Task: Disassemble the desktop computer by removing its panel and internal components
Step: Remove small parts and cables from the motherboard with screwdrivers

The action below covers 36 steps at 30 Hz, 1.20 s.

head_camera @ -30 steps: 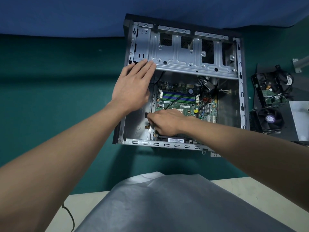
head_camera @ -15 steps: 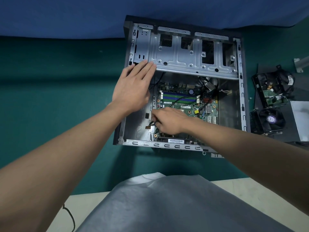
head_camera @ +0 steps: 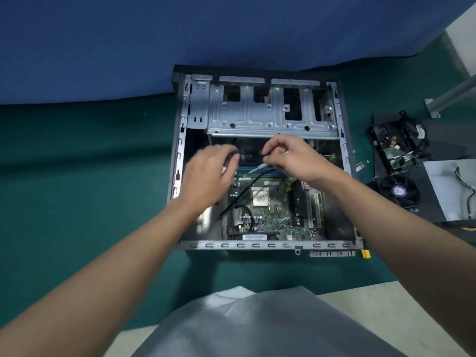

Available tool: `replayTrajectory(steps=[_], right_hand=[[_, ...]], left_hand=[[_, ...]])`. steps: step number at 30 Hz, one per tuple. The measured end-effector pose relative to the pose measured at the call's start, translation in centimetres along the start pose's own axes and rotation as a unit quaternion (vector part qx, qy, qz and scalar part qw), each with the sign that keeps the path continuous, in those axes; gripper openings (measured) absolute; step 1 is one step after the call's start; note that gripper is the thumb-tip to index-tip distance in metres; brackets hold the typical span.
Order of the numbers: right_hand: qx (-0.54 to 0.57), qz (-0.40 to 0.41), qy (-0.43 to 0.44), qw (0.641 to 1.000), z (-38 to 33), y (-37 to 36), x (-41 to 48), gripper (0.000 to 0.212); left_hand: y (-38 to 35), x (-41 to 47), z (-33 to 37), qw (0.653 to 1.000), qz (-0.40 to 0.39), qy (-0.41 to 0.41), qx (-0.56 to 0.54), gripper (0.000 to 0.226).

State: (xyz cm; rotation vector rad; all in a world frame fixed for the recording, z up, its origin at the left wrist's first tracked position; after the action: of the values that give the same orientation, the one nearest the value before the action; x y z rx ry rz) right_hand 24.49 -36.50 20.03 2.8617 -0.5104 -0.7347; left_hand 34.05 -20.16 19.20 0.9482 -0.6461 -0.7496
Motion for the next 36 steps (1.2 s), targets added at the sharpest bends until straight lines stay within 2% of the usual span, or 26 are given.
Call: replayTrajectory(steps=[1, 3, 5, 7, 8, 13, 15, 17, 18, 20, 22, 25, 27, 29, 32, 34, 36], right_hand=[[0.028, 0.016, -0.001, 0.999, 0.0, 1.0, -0.3, 0.005], [0.077, 0.043, -0.004, 0.996, 0.2, 2.8, -1.1, 0.006], [0.121, 0.064, -0.002, 0.991, 0.6, 4.3, -1.9, 0.011], [0.151, 0.086, 0.001, 0.985, 1.1, 5.8, -2.8, 0.013], [0.161, 0.095, 0.001, 0.982, 1.4, 6.5, -3.3, 0.013], [0.198, 0.118, -0.008, 0.973, 3.3, 10.1, -5.2, 0.005], [0.245, 0.128, -0.013, 0.961, 4.4, 11.7, -6.0, 0.01], [0.335, 0.161, -0.012, 0.928, 5.6, 13.3, -6.9, 0.02], [0.391, 0.182, -0.011, 0.902, 6.1, 14.0, -7.3, 0.023], [0.492, 0.231, -0.025, 0.839, 7.1, 14.6, -7.8, 0.029], [0.574, 0.272, -0.056, 0.771, 8.0, 14.5, -7.9, 0.034], [0.686, 0.28, -0.086, 0.666, 9.1, 13.9, -7.7, 0.035], [0.732, 0.258, -0.095, 0.624, 9.8, 13.7, -7.7, 0.037], [0.74, 0.256, -0.105, 0.613, 10.8, 13.7, -7.6, 0.037], [0.717, 0.287, -0.134, 0.621, 12.4, 13.3, -7.3, 0.03], [0.679, 0.32, -0.149, 0.644, 13.8, 12.8, -6.8, 0.027], [0.625, 0.332, -0.173, 0.685, 15.4, 12.0, -6.1, 0.028]], left_hand=[[-0.7, 0.1, 0.9, 0.995, -0.03, 0.05, -0.077, 0.028], [-2.3, 0.6, 2.8, 0.958, -0.079, 0.157, -0.224, 0.03], [-4.0, 1.0, 4.5, 0.885, -0.113, 0.255, -0.373, 0.027], [-5.4, 1.3, 6.4, 0.806, -0.135, 0.304, -0.489, 0.02], [-5.8, 1.6, 7.3, 0.79, -0.141, 0.307, -0.512, 0.018], [-7.0, 3.4, 11.1, 0.772, -0.145, 0.285, -0.549, 0.012], [-7.2, 4.2, 12.2, 0.783, -0.123, 0.29, -0.537, 0.012], [-7.2, 5.0, 13.4, 0.826, -0.088, 0.277, -0.483, 0.013], [-7.2, 5.4, 14.1, 0.859, -0.069, 0.251, -0.44, 0.014], [-7.2, 6.1, 16.4, 0.934, -0.034, 0.146, -0.323, 0.016], [-7.6, 6.3, 19.1, 0.978, -0.012, 0.017, -0.21, 0.017], [-9.5, 6.4, 22.1, 0.986, -0.01, -0.136, -0.093, 0.017], [-10.9, 6.4, 22.7, 0.981, -0.016, -0.189, -0.032, 0.015], [-12.0, 6.3, 22.7, 0.975, -0.036, -0.216, 0.02, 0.02], [-12.9, 5.9, 21.9, 0.963, -0.082, -0.248, 0.069, 0.03], [-12.7, 6.0, 21.0, 0.964, -0.098, -0.234, 0.075, 0.034], [-12.4, 6.0, 20.1, 0.964, -0.098, -0.232, 0.085, 0.035]])
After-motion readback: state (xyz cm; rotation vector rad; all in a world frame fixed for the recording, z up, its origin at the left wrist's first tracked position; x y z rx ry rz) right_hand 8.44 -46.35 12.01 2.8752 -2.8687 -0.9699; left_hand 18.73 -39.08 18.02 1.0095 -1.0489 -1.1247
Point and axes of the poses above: each hand's wrist, its own x-axis towards the middle knuckle, its own y-axis out of the back of the hand, z = x × y, the point moved 3 cm from there along x, towards the middle knuckle, and after that the axes turned 10 degrees about x, right-handed, at the moved point
